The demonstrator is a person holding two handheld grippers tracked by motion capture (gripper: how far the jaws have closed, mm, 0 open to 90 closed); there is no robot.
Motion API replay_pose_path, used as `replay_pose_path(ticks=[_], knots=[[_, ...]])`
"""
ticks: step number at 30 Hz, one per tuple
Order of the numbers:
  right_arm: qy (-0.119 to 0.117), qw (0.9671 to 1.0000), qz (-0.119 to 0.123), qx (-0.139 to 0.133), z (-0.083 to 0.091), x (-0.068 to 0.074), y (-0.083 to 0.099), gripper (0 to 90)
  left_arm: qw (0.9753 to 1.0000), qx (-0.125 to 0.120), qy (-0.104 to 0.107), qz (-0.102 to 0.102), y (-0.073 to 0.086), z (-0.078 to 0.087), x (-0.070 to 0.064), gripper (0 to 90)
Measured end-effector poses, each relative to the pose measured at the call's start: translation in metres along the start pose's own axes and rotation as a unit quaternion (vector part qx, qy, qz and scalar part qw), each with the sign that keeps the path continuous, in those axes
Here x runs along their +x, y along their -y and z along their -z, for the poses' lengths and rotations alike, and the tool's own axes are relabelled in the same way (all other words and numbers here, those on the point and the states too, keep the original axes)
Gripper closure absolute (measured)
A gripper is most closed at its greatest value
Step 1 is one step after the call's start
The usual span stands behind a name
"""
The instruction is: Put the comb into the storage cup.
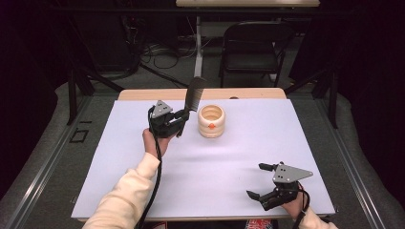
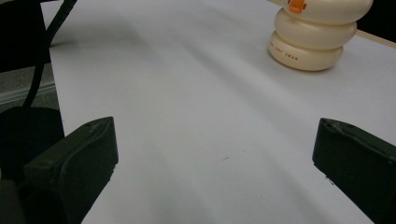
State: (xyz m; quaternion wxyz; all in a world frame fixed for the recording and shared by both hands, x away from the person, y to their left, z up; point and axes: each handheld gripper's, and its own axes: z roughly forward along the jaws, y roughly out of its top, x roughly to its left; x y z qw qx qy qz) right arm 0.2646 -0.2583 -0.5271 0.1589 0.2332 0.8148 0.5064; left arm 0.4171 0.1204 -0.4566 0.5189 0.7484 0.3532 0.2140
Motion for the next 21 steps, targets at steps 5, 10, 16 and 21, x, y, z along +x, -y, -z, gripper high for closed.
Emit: replay_pose_path(ticks=[5,10,16,21], knots=[[0.000,1.0000,0.001,0.000,0.000,0.000,0.000,0.0,1.0000,-0.007,-0.002,0.002,-0.002,0.001,0.000,72.7],[-0.001,1.0000,0.000,0.000,-0.001,0.000,0.000,0.0,0.9999,-0.012,-0.002,0.002,-0.005,0.000,0.002,72.8],[0.000,1.0000,-0.001,0.000,0.000,0.000,0.000,0.0,0.9997,-0.023,-0.004,0.005,-0.009,-0.002,0.003,72.8],[-0.001,1.0000,-0.001,0.001,-0.001,-0.001,0.000,0.0,0.9995,-0.031,-0.005,0.008,-0.011,-0.005,0.004,72.8]])
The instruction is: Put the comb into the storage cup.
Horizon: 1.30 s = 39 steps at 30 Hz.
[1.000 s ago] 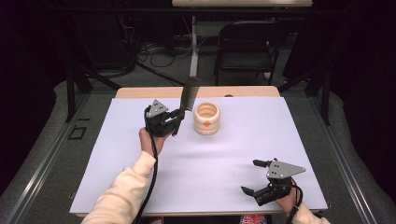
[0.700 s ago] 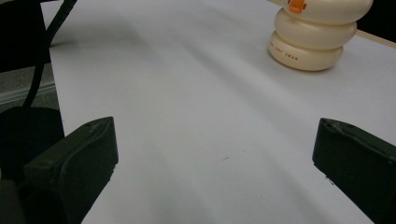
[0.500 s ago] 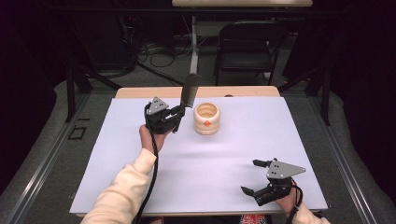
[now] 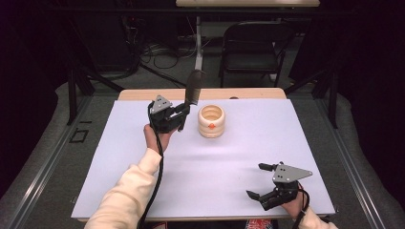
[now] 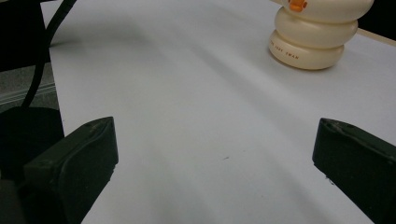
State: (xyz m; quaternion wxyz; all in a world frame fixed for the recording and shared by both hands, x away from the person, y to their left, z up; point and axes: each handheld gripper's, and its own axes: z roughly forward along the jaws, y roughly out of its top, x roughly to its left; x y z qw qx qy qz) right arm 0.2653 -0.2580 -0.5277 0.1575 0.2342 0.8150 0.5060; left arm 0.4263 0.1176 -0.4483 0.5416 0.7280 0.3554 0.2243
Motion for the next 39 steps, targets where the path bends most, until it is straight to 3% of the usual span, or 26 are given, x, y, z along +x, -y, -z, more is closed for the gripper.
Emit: replay_pose_path(ticks=[20,39], knots=[[0.002,1.0000,-0.004,0.001,0.000,-0.001,0.001,0.0,0.9997,-0.021,-0.007,-0.004,-0.013,-0.018,0.000,72.7],[0.002,1.0000,-0.003,0.001,0.000,-0.001,0.000,0.0,0.9996,-0.026,-0.009,-0.011,-0.019,-0.031,-0.003,72.8]])
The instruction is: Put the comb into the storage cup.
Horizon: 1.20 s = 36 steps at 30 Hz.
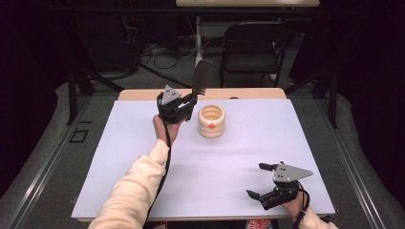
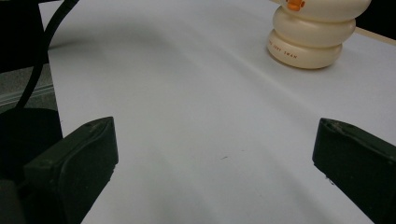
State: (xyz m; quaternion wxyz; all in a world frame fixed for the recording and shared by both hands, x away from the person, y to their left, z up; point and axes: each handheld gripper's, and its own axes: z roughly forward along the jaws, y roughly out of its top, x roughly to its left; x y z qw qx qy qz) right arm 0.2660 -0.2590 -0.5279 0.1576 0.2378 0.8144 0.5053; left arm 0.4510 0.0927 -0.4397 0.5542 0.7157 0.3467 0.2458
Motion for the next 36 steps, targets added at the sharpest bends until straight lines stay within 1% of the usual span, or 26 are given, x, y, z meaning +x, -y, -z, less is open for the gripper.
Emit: replay_pose_path(ticks=[8,11,18,24,36], knots=[[0.000,1.0000,-0.001,-0.001,0.000,0.000,0.000,0.0,1.0000,-0.004,-0.001,-0.006,-0.004,-0.005,-0.002,72.7],[-0.001,1.0000,0.000,-0.001,0.000,0.000,0.000,0.0,1.0000,-0.003,-0.001,-0.003,-0.005,-0.007,-0.003,72.8],[0.000,1.0000,0.001,-0.001,0.000,0.000,0.000,0.0,1.0000,-0.010,-0.001,-0.003,-0.006,-0.011,-0.003,72.7],[-0.001,1.0000,0.000,-0.001,0.000,0.000,0.000,0.0,0.9999,-0.013,-0.006,-0.004,-0.008,-0.015,-0.004,72.7],[-0.001,1.0000,0.000,-0.001,0.000,0.000,0.000,0.0,0.9998,-0.021,-0.002,-0.004,-0.008,-0.028,-0.008,72.7]])
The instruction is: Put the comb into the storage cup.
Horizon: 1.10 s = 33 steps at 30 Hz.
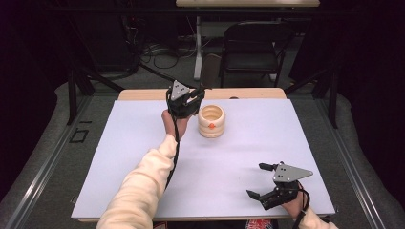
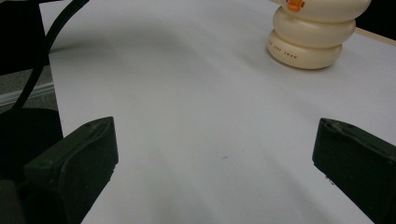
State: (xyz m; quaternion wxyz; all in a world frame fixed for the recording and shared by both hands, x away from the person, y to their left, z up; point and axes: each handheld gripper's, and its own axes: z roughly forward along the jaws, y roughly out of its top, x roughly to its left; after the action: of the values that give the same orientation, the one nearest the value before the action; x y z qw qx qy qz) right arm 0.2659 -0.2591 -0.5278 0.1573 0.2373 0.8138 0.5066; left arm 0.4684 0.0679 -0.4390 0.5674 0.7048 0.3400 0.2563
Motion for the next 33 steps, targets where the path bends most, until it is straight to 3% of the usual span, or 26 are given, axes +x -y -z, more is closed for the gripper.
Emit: replay_pose_path(ticks=[20,33], knots=[[0.000,1.0000,0.000,0.000,0.000,0.000,0.000,0.0,0.9997,-0.022,-0.002,0.006,-0.002,-0.011,-0.005,72.7],[0.000,1.0000,0.001,-0.001,0.000,0.000,0.000,0.0,0.9998,-0.020,0.003,0.001,0.000,-0.021,-0.011,72.7]])
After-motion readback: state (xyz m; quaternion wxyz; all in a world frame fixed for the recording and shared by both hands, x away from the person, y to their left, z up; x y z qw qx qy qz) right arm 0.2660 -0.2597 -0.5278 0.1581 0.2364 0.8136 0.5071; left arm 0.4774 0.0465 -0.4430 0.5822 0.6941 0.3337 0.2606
